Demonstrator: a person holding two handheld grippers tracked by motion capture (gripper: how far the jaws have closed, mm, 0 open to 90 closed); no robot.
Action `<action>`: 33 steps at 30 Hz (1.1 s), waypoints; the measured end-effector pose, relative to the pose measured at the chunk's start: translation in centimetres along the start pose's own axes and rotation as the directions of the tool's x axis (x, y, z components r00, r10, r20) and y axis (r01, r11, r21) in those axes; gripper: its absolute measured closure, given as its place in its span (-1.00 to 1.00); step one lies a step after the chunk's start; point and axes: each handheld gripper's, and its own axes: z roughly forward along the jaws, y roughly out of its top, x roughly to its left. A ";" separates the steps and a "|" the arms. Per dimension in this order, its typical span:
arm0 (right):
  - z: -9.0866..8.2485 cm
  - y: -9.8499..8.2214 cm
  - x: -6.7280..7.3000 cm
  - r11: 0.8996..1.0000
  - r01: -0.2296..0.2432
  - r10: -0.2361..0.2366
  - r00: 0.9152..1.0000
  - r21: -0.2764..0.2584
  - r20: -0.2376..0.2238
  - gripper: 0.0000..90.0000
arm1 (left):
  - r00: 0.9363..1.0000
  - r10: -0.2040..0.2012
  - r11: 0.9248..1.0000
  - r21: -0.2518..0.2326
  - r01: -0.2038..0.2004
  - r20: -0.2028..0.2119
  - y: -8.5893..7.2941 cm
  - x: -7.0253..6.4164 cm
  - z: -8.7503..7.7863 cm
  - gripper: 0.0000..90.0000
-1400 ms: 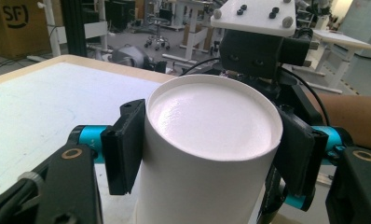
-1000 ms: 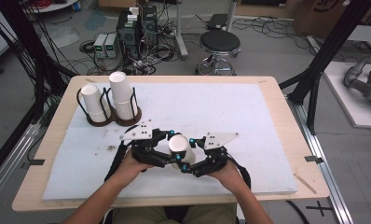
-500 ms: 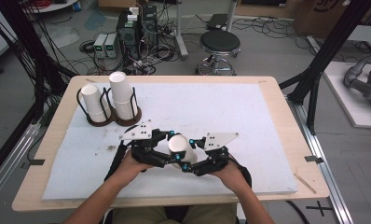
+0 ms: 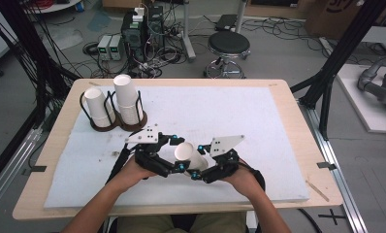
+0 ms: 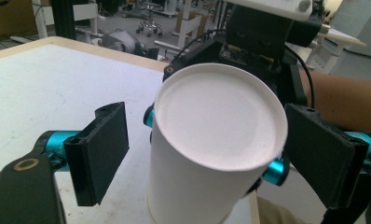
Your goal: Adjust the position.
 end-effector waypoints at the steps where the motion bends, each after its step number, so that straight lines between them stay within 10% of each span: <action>1: 0.0 0.2 -0.1 1.000 0.005 -0.005 1.000 0.011 -0.002 -0.24 | 1.000 0.004 1.000 0.005 -0.004 0.004 0.0 0.0 -0.1 -0.64; 18: -0.3 2.9 -0.9 0.972 0.103 -0.091 0.994 0.213 -0.068 -0.24 | 0.999 0.039 0.997 0.062 -0.039 0.008 0.0 0.2 -0.5 -0.64; 33: 1.1 5.3 -0.9 0.878 0.215 -0.166 0.975 0.428 -0.150 -0.26 | 0.997 0.071 0.988 0.137 -0.075 0.032 -0.1 -0.2 0.0 -0.52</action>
